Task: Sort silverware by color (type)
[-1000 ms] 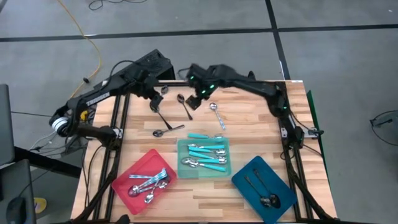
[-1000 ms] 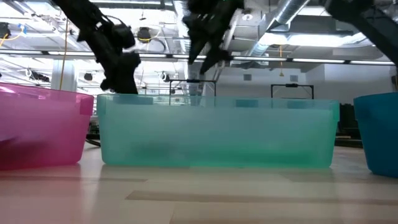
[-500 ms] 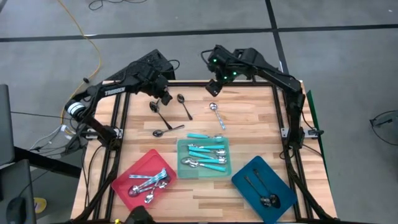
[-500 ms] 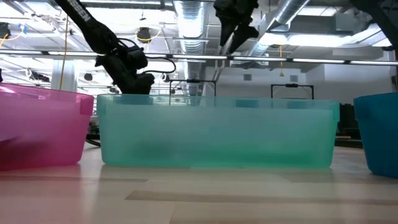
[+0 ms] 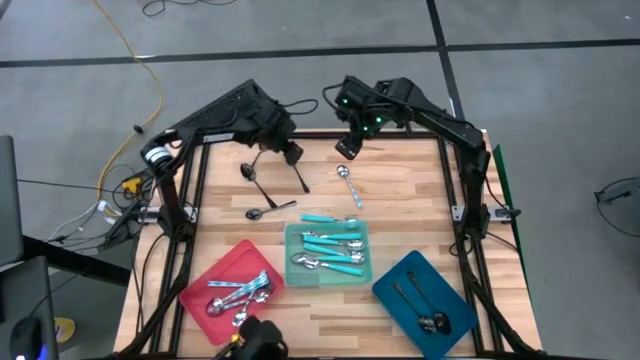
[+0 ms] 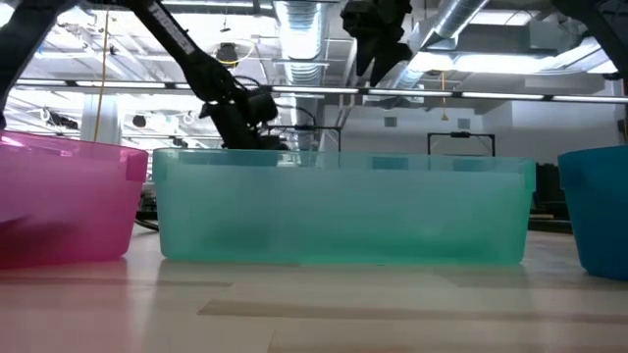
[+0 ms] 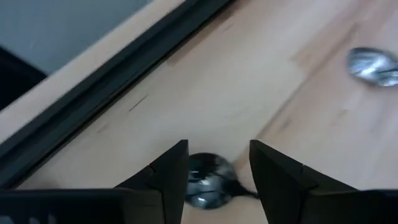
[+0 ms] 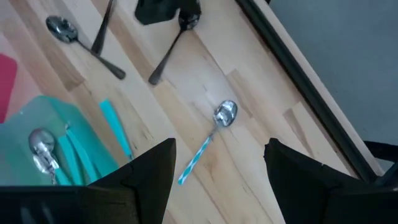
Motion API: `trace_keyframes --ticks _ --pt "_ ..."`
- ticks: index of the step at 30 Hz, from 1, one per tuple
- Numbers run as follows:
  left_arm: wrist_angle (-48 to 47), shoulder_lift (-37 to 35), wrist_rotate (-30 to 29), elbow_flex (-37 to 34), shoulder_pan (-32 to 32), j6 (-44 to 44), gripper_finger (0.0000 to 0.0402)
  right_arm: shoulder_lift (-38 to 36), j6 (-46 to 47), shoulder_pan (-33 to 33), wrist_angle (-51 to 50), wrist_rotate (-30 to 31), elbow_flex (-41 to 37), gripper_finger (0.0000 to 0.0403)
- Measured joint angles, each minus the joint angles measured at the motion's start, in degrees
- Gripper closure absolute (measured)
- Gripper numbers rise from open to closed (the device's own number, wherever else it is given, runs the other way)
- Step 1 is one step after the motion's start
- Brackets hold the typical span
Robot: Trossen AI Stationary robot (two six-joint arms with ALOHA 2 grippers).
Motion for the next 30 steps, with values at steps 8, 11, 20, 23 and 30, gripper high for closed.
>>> trace_keyframes --ticks 8,11,20,23,30 --pt "-2.05 2.98 -0.87 1.98 0.65 -0.15 0.0249 -0.19 -0.19 0.41 -1.8 0.03 0.0 0.0137" --pt "-2.13 3.07 -2.38 1.98 0.65 0.85 0.0249 -0.19 -0.16 0.39 -1.84 -0.11 0.0 0.0137" --pt "-6.49 6.39 -1.39 2.06 0.36 2.38 0.0249 -0.19 -0.19 0.77 -1.84 -0.09 0.0 0.0137" --pt "-7.68 7.98 -0.84 2.3 0.09 2.36 0.0249 -0.19 -0.15 0.98 -1.88 0.11 0.0 0.0137" --pt "-8.29 8.42 1.72 2.2 -0.58 2.41 0.0334 -0.19 -0.22 1.51 -1.79 0.09 0.0 0.0137"
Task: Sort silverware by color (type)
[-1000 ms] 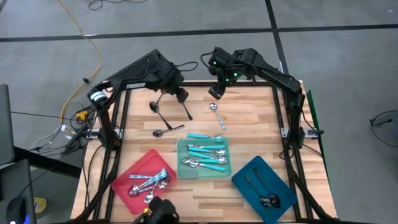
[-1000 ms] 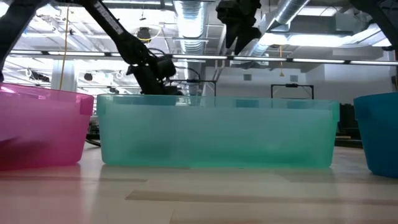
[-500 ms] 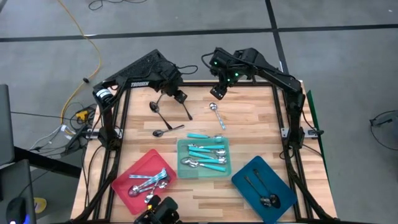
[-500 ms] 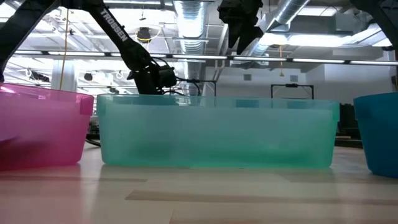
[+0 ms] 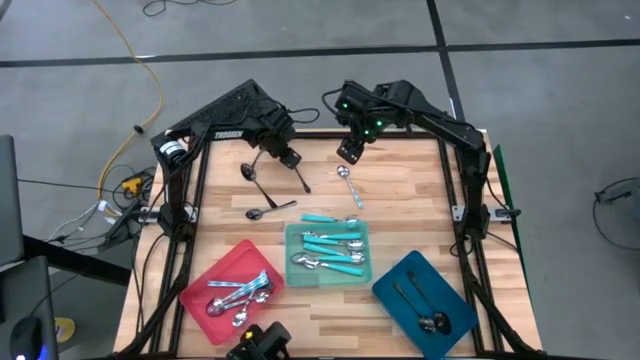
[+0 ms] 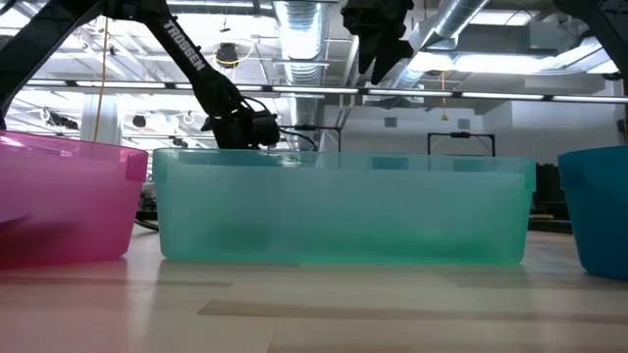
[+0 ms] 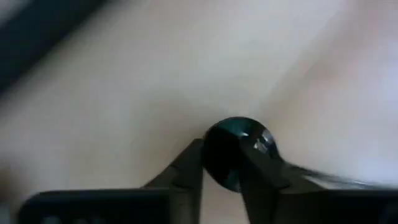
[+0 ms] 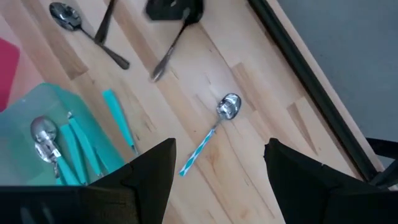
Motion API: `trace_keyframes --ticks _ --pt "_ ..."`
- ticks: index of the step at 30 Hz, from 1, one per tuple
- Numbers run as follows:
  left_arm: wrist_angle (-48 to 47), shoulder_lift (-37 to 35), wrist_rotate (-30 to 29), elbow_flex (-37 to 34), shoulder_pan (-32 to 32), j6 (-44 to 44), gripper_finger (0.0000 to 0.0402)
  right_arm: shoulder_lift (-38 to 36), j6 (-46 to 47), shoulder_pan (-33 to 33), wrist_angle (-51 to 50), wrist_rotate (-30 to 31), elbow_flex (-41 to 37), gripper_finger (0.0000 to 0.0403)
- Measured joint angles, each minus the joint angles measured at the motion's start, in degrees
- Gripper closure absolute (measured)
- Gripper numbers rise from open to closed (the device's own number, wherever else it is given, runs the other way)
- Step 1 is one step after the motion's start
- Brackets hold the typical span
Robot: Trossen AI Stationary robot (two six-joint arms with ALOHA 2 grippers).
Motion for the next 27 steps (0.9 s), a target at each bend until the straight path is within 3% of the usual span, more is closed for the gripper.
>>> trace_keyframes --ticks 2,4,21,27 --pt "0.19 -0.02 3.37 -0.02 -0.46 0.33 0.0375 0.0 0.03 -0.04 0.0 -0.02 0.0 0.0137" --pt "0.3 0.07 6.14 -0.06 -0.44 0.86 0.0388 0.0 0.02 -0.09 -0.01 0.0 0.0 0.0137" --pt "3.33 -1.93 10.64 -0.65 -0.54 -4.83 0.04 0.02 0.23 0.32 0.33 -0.04 0.0 0.0137" --pt "5.32 -4.91 12.5 -0.72 -0.46 -7.15 0.0399 -0.93 0.46 0.75 6.1 -0.33 -0.08 0.0137"
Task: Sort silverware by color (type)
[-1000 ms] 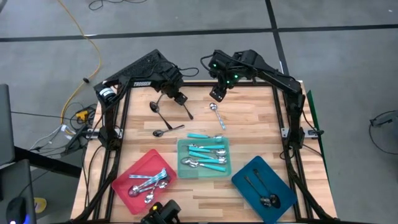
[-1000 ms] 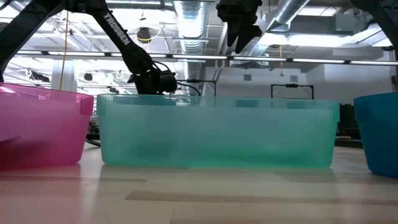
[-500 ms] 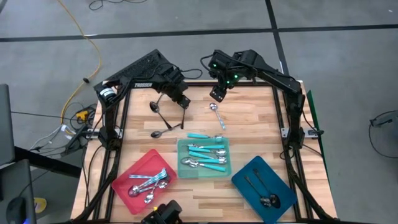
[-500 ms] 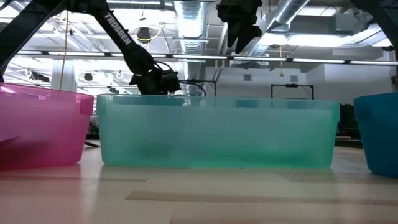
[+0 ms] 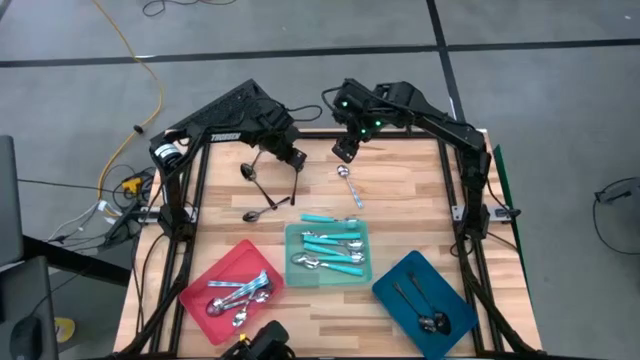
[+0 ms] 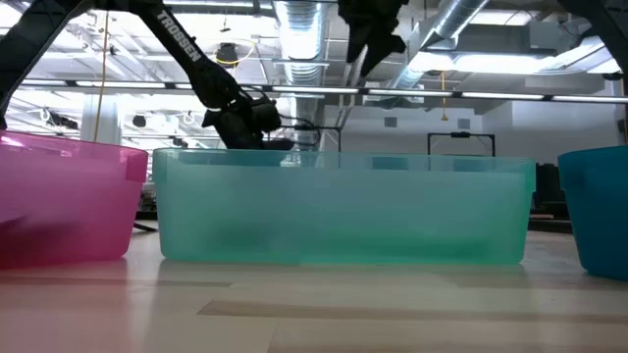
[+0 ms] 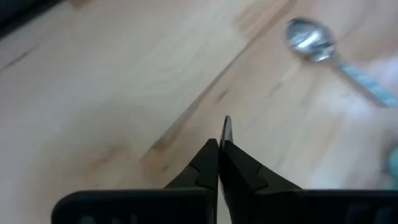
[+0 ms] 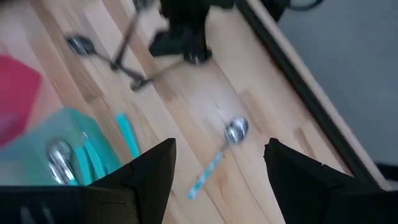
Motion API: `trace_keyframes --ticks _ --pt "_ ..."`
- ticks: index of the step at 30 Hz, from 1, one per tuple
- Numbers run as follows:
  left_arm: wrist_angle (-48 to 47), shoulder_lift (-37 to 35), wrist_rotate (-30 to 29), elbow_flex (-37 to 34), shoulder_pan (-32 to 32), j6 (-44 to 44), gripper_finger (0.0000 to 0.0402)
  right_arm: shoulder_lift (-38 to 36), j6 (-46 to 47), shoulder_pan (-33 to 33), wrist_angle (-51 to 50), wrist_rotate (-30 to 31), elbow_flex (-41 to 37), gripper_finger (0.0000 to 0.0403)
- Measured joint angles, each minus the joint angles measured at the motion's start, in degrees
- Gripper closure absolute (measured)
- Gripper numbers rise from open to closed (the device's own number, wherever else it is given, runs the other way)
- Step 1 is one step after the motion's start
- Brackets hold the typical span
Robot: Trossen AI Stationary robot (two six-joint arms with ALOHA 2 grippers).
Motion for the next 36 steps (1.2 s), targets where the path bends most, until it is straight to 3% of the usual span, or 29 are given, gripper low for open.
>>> trace_keyframes --ticks 6,14,20,27,36 --pt "1.86 -5.4 4.04 0.08 0.16 -1.74 0.04 -6.7 -0.21 0.72 8.44 0.12 0.03 0.0137" --pt "6.54 -16.96 5.41 0.2 0.97 -4.43 0.0401 -15.25 1.39 1.05 10.31 5.54 0.06 0.0137" --pt "13.97 -25.76 6.33 0.29 0.97 -7.54 0.0401 -20.13 -7.01 4.82 14.78 11.29 -3.18 0.0137" --pt "19.95 -31.49 6.45 0.33 0.84 -10.81 0.0401 -30.71 -7.54 5.62 22.39 9.23 -20.91 0.0137" --pt "28.99 -32.21 6.66 0.33 0.06 -13.5 0.0401 -42.45 4.36 4.14 51.13 8.28 -51.84 0.0137"
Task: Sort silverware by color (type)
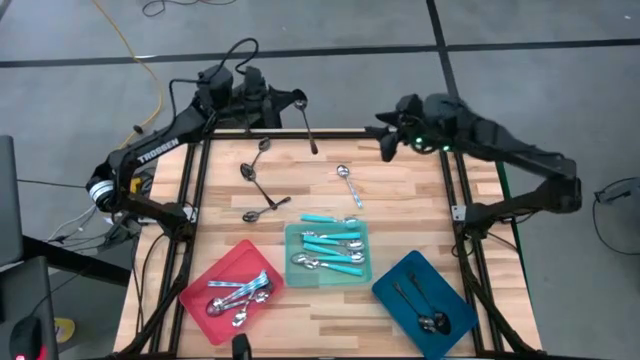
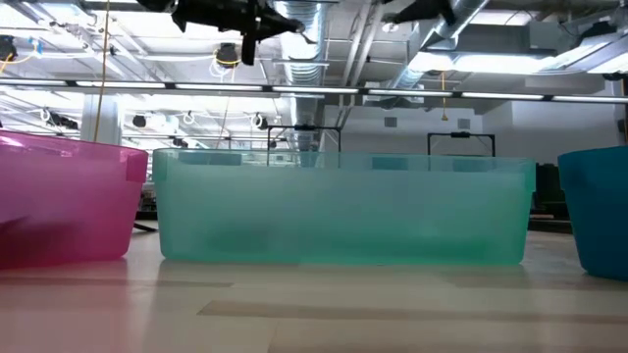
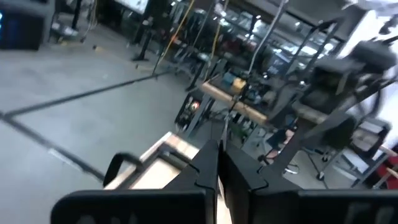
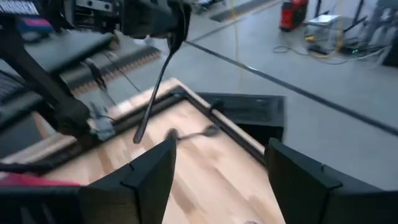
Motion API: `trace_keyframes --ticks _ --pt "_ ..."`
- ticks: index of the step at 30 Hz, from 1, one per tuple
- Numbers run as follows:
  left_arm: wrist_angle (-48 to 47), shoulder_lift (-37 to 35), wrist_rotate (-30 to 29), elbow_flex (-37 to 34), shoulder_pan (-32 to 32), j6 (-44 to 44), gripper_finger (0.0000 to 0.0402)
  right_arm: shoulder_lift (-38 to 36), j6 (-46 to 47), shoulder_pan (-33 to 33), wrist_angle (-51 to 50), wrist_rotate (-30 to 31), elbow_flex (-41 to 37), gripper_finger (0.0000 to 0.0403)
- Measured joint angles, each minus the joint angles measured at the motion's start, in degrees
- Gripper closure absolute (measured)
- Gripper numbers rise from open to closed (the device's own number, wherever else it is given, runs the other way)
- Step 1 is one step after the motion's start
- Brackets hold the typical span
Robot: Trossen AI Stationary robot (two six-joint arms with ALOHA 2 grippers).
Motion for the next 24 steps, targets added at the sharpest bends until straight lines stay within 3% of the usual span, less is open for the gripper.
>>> trace_keyframes --ticks 5,13,17,24 --pt "6.04 0.0 1.37 0.0 -0.67 4.33 0.0401 1.65 6.0 -1.55 14.54 -2.65 -7.17 0.0137" --pt "11.25 1.38 3.8 0.0 -2.06 4.3 0.0401 4.26 8.75 -4.56 20.39 -12.19 -7.18 0.0137" --pt "11.65 2.16 6.42 0.0 -4.23 5.97 0.0401 4.26 7.68 -3.36 21.47 -12.74 -7.15 0.0137" --pt "13.59 2.45 2.3 0.0 -5.88 9.14 0.0401 4.22 7.76 -1.01 22.72 -12.82 -7.15 0.0137"
